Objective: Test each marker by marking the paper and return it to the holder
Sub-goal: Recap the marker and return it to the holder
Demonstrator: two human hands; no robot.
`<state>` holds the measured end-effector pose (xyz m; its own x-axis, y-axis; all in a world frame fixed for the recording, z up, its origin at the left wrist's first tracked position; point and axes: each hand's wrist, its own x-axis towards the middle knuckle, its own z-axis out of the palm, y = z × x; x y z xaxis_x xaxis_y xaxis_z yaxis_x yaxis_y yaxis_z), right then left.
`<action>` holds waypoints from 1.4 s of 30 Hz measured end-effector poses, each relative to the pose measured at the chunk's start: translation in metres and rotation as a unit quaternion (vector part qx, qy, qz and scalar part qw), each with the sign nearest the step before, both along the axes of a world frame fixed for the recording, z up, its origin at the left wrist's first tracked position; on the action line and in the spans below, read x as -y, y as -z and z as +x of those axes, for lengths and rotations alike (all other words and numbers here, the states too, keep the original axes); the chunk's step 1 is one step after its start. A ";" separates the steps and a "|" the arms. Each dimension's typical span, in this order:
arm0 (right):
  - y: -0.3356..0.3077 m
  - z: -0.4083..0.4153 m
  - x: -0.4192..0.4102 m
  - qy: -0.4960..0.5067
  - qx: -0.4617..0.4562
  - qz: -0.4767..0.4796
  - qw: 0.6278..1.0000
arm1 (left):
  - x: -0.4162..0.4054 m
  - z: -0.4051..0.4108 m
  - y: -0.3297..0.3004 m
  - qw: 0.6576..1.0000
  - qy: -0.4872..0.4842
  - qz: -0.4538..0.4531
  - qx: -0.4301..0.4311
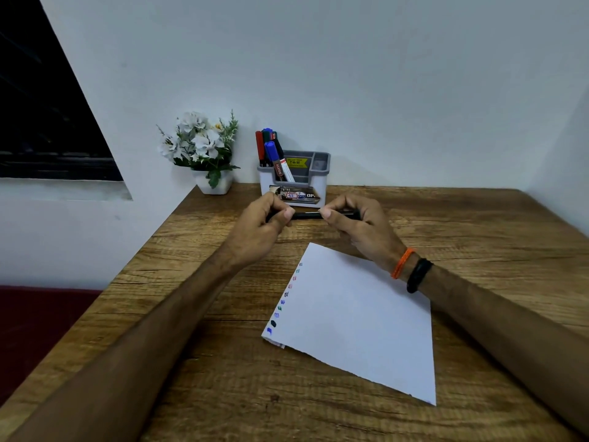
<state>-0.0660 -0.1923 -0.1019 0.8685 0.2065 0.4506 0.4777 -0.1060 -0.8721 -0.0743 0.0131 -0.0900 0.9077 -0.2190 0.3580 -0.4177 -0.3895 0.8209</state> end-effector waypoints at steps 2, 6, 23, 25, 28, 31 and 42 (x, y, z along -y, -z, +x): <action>0.001 0.001 0.001 0.003 0.012 -0.011 1.000 | 0.002 -0.001 0.001 1.000 -0.010 0.005 0.001; 0.002 0.002 0.001 0.013 0.030 -0.030 0.999 | 0.006 -0.001 0.004 1.000 -0.022 0.007 0.004; -0.004 0.001 0.006 -0.017 0.006 -0.039 0.999 | 0.000 -0.003 -0.008 0.999 0.003 0.044 -0.001; -0.005 0.002 0.005 0.012 0.039 -0.082 0.996 | -0.002 -0.002 -0.009 1.000 -0.013 0.017 -0.002; -0.010 -0.001 0.000 0.063 0.096 -0.176 0.978 | -0.006 -0.002 -0.012 0.995 -0.035 -0.094 -0.028; -0.020 -0.010 -0.007 0.048 0.103 -0.201 0.973 | -0.004 -0.004 -0.017 0.980 -0.056 -0.187 -0.041; -0.049 -0.019 -0.023 0.021 0.185 -0.282 0.941 | 0.010 -0.006 -0.029 0.964 -0.081 -0.251 0.038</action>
<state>-0.0854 -0.1697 -0.0525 0.6860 0.4730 0.5529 0.7231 -0.5273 -0.4461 -0.0800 0.0027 -0.0611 0.8823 0.1419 0.4488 -0.4511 -0.0168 0.8923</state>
